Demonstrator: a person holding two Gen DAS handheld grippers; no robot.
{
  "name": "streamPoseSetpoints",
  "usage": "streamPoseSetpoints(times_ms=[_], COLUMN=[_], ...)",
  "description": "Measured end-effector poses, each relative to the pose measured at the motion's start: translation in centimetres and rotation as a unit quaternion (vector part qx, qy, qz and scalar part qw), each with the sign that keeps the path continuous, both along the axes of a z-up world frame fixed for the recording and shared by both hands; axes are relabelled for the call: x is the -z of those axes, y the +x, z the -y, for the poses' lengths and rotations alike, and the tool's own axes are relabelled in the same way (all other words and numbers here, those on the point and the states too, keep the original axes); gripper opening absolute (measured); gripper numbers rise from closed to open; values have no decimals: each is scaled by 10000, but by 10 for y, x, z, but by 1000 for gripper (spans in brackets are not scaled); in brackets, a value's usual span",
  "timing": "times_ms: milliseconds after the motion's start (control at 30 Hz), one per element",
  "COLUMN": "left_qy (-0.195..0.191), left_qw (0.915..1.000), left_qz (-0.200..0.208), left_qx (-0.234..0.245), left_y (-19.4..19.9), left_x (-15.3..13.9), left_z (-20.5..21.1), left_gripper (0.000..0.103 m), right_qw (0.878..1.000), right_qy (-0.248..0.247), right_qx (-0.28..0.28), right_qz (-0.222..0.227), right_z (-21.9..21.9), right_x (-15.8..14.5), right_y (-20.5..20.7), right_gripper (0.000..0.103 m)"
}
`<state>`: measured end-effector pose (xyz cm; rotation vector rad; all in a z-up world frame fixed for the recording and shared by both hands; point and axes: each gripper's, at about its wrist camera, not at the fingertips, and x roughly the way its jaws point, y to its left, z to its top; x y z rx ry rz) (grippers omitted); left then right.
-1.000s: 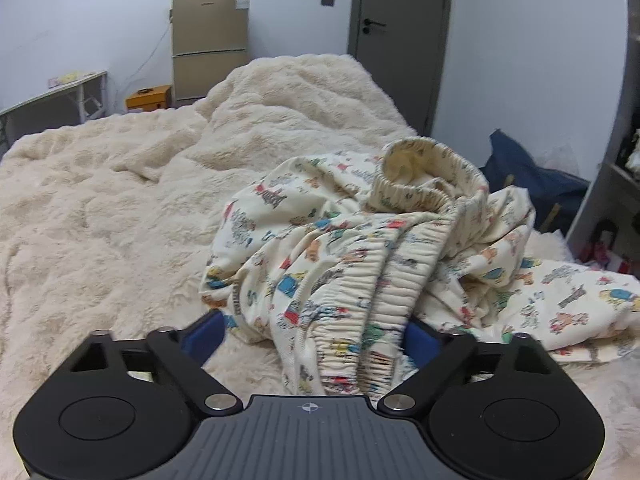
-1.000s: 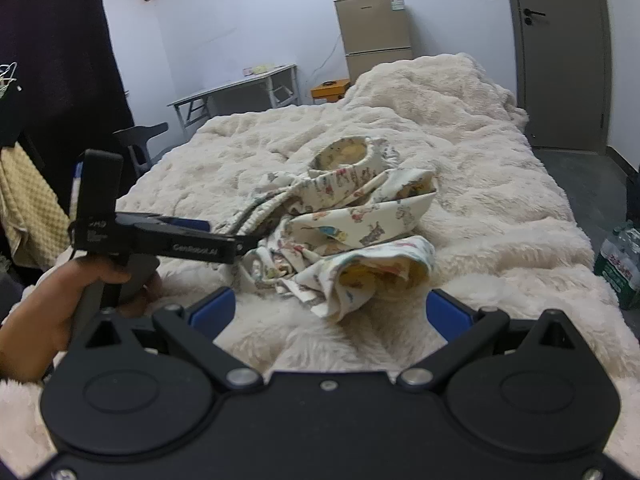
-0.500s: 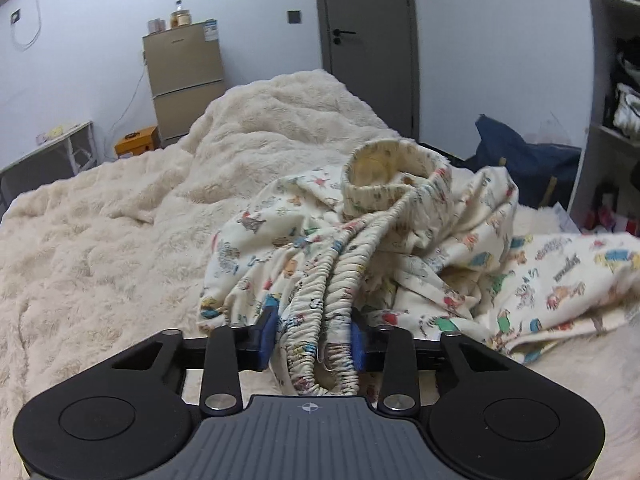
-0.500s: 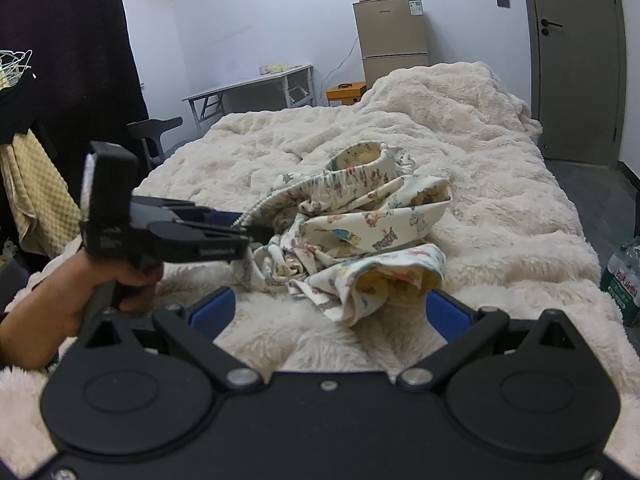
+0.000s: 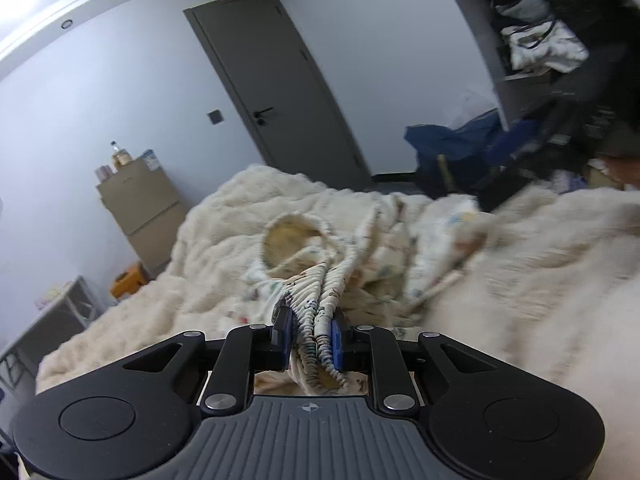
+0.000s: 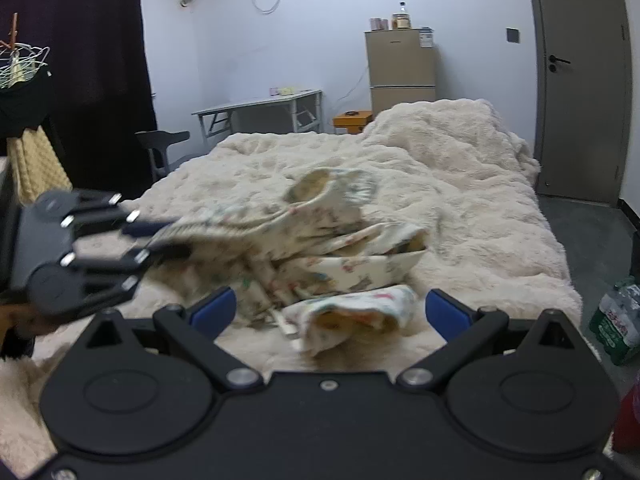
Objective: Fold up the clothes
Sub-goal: 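Lift the cuff with the left gripper while the right gripper grasps another garment edge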
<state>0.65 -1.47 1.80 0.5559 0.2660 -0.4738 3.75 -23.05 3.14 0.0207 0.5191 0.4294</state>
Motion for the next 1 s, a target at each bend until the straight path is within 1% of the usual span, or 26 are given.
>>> streamPoseSetpoints(times_ms=[67, 100, 133, 167, 200, 233, 267, 300, 367, 433, 467, 500, 533, 567, 633, 667, 700, 733, 833, 867, 900, 933, 967, 1000], left_qy=[-318, -582, -809, -1166, -1594, -1865, -2239, -2687, -3213, -3462, -3554, -3622, -3618, -3529, -3381, -3315, -3251, -3199, -2803, -2598, -2370, -2208, -1952, -1635], left_qw=[9992, 9973, 9947, 9893, 9803, 9733, 9623, 9465, 9234, 9083, 9009, 8912, 8864, 8826, 8785, 8767, 8813, 8885, 9287, 9414, 9534, 9604, 9679, 9754], left_qz=[-198, -404, -576, -809, -1083, -1240, -1431, -1657, -1942, -2137, -2265, -2468, -2594, -2745, -2978, -3081, -3048, -2942, -2278, -2030, -1773, -1613, -1478, -1332], left_qx=[126, 211, 265, 344, 442, 501, 576, 663, 802, 972, 1037, 1169, 1271, 1451, 1589, 1628, 1571, 1472, 840, 711, 589, 532, 570, 637], left_y=[-1, 2, 4, 9, 15, 18, 24, 33, 46, 58, 64, 71, 75, 80, 87, 91, 90, 87, 68, 59, 50, 42, 32, 19], left_x=[-4, -8, -12, -19, -27, -31, -40, -52, -71, -87, -94, -100, -102, -102, -93, -88, -84, -81, -72, -70, -69, -68, -64, -58], left_z=[-2, -5, -9, -16, -24, -29, -34, -40, -42, -33, -27, -18, -12, 1, 15, 20, 20, 18, -3, -8, -13, -17, -18, -19], left_gripper=[17, 17, 17, 17, 18, 18, 17, 18, 18, 19, 22, 26, 28, 31, 42, 59, 63, 63, 69, 71, 72, 72, 73, 74], right_qw=[9999, 9997, 9993, 9986, 9981, 9977, 9966, 9953, 9934, 9918, 9911, 9903, 9902, 9901, 9906, 9913, 9919, 9922, 9919, 9913, 9905, 9895, 9882, 9867], right_qy=[61, 37, 10, -17, -44, -70, -124, -181, -188, -183, -139, -91, -44, 3, 126, 240, 359, 478, 834, 953, 1071, 1189, 1306, 1424], right_qx=[-70, -216, -369, -522, -610, -675, -805, -941, -1097, -1204, -1236, -1267, -1255, -1239, -1163, -1126, -1089, -1052, -940, -902, -864, -825, -787, -748], right_qz=[-59, -49, -36, -22, 4, 31, 86, 144, 270, 379, 466, 556, 607, 654, 711, 635, 548, 461, 199, 111, 24, -64, -151, -239], right_z=[0, -5, -10, -15, -19, -23, -28, -34, -41, -46, -46, -46, -45, -45, -41, -38, -35, -31, -21, -17, -14, -10, -7, -3], right_x=[1, 1, 1, 1, 1, 1, 0, -1, -5, -9, -13, -16, -17, -19, -20, -18, -16, -14, -8, -6, -5, -3, -1, 1], right_y=[0, -2, -5, -7, -10, -12, -16, -21, -29, -36, -39, -43, -44, -45, -43, -40, -37, -33, -24, -20, -17, -14, -10, -7], right_gripper=[102, 102, 102, 102, 102, 102, 102, 102, 102, 102, 102, 102, 102, 102, 102, 100, 95, 91, 77, 70, 67, 65, 58, 45])
